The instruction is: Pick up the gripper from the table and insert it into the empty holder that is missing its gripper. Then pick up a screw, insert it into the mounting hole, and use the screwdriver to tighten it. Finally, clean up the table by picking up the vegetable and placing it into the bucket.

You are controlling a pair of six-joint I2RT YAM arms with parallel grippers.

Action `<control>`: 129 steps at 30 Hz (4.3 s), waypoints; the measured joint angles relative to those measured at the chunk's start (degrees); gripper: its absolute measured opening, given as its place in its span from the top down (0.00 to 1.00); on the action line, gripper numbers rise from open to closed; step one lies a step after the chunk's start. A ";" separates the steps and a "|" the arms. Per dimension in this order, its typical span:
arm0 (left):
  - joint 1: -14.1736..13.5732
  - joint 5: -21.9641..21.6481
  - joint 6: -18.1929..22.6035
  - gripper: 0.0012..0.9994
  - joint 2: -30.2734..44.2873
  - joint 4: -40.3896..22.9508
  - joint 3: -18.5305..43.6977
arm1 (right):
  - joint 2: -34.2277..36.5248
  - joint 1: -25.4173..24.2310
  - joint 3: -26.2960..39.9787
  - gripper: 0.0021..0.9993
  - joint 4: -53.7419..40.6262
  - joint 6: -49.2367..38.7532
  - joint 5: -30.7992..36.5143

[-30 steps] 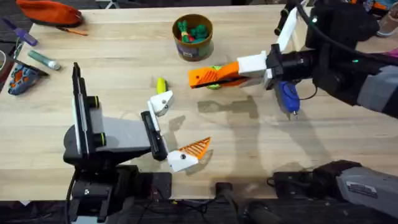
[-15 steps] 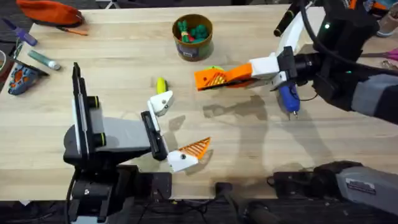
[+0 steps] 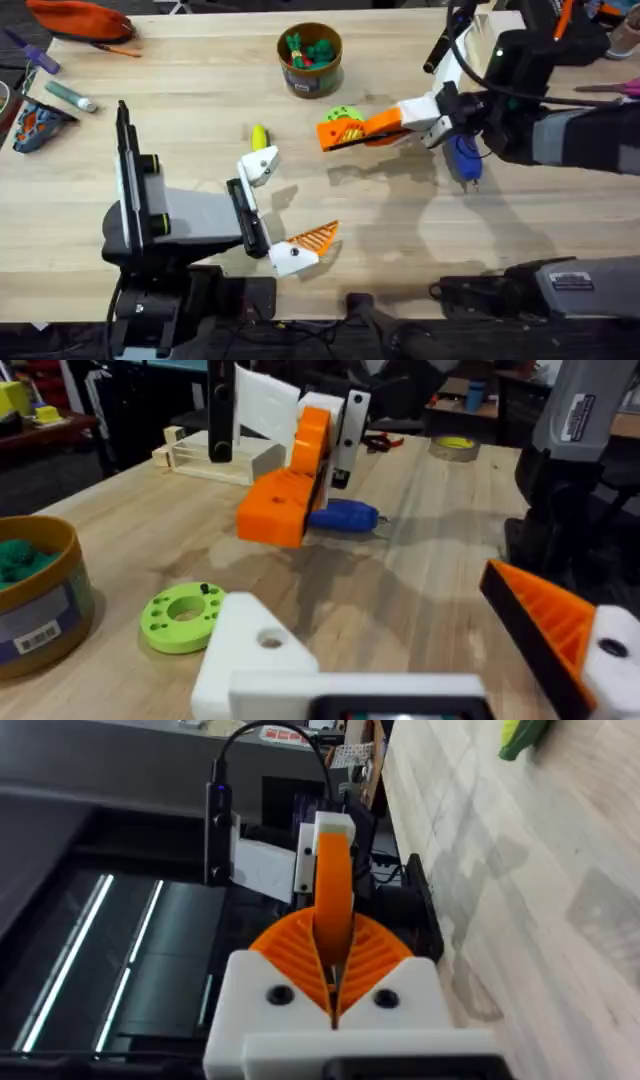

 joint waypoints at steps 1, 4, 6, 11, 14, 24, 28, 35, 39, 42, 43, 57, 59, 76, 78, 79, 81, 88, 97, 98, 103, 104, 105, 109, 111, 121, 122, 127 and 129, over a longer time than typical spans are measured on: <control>0.00 0.02 0.00 0.01 0.00 0.00 0.00 | 0.39 0.07 0.00 0.99 0.02 0.52 0.00; 0.00 0.00 -0.02 0.01 0.00 0.00 0.00 | 0.73 0.74 0.00 0.99 0.10 2.33 -0.10; 0.00 0.01 -0.02 0.01 0.00 0.01 0.00 | 0.72 1.51 0.00 0.99 0.42 3.19 -0.11; 0.00 0.00 0.00 0.01 0.00 0.00 0.00 | 1.14 3.15 -0.02 0.99 3.53 4.23 -0.11; 0.00 0.00 -0.02 0.01 0.00 0.00 0.00 | 2.81 3.48 -0.02 0.99 6.67 4.58 -0.11; 0.00 0.01 -0.02 0.01 0.00 0.00 0.00 | 4.44 7.73 -0.04 0.99 7.81 7.49 -0.11; 0.00 0.00 -0.02 0.01 0.00 0.00 0.00 | 4.44 8.74 -0.04 0.99 8.92 7.89 -0.11; 0.00 0.01 -0.02 0.01 0.00 0.00 0.00 | 4.44 8.72 -0.04 0.99 10.97 8.29 -0.11; 0.00 0.00 -0.02 0.01 0.00 0.00 0.00 | 4.44 8.74 -0.04 0.99 11.93 8.75 -0.11; 0.00 0.00 -0.02 0.01 0.00 0.00 0.00 | 4.44 8.87 -0.04 0.99 11.91 9.38 -0.11; 0.00 0.00 -0.02 0.01 0.00 0.00 0.00 | 4.44 9.01 -0.04 0.99 11.91 9.77 -0.11; 0.00 0.01 -0.01 0.01 0.00 0.00 0.00 | 4.44 9.77 -0.04 0.99 11.89 11.90 -0.10; 0.00 0.00 -0.02 0.01 0.00 0.00 0.00 | 4.44 10.26 -0.04 0.99 11.89 11.88 -0.11; 0.00 0.02 -0.02 0.01 0.00 0.00 0.00 | 4.44 11.41 -0.04 0.99 14.36 11.06 -0.09; 0.00 0.02 -0.02 0.01 0.00 0.00 0.00 | 4.44 11.41 -0.04 0.99 14.36 11.07 -0.09; 0.00 0.01 -0.02 0.01 0.00 0.00 0.00 | 4.44 11.41 -0.04 0.99 14.36 11.14 -0.09; 0.00 0.00 -0.02 0.01 0.00 0.02 0.00 | 4.44 11.41 -0.04 0.99 14.38 11.67 -0.07; 0.00 0.02 -0.02 0.01 0.00 0.00 0.00 | 4.44 12.20 -0.04 0.99 14.38 12.63 0.94; 0.00 0.02 -0.02 0.01 0.00 0.00 0.00 | 4.44 12.85 -0.04 0.99 14.36 13.65 2.63; 0.00 0.00 -0.02 0.01 0.00 0.00 0.00 | 4.44 12.85 -0.04 0.99 14.36 13.63 2.83; 0.00 0.02 -0.02 0.01 0.00 0.00 0.00 | 4.44 12.85 -0.04 0.99 14.36 13.61 3.37; 0.00 0.02 -0.02 0.01 0.00 0.00 0.00 | 4.44 12.85 -0.04 0.99 14.36 13.61 3.40; 0.00 0.02 -0.02 0.01 0.00 0.00 0.00 | 4.44 12.85 -0.04 0.99 14.36 13.61 3.43; 0.00 0.02 -0.02 0.01 0.00 0.00 0.00 | 4.44 12.85 -0.04 0.99 14.36 13.61 3.56; 0.00 0.02 -0.02 0.01 0.00 0.00 0.00 | 4.44 12.85 -0.04 0.99 14.35 13.61 3.56; 0.00 0.01 -0.02 0.01 0.00 0.00 0.00 | 4.43 13.67 -0.04 0.99 14.34 13.61 4.42; 0.00 0.01 -0.02 0.01 0.00 0.00 0.00 | 4.44 13.75 -0.04 0.99 14.34 13.61 4.44; 0.00 0.02 -0.02 0.01 0.00 0.00 0.00 | 4.44 13.76 -0.04 0.99 14.18 13.63 4.90; 0.00 0.02 -0.02 0.01 0.00 0.00 0.00 | 4.42 13.75 -0.04 0.99 14.06 13.63 5.07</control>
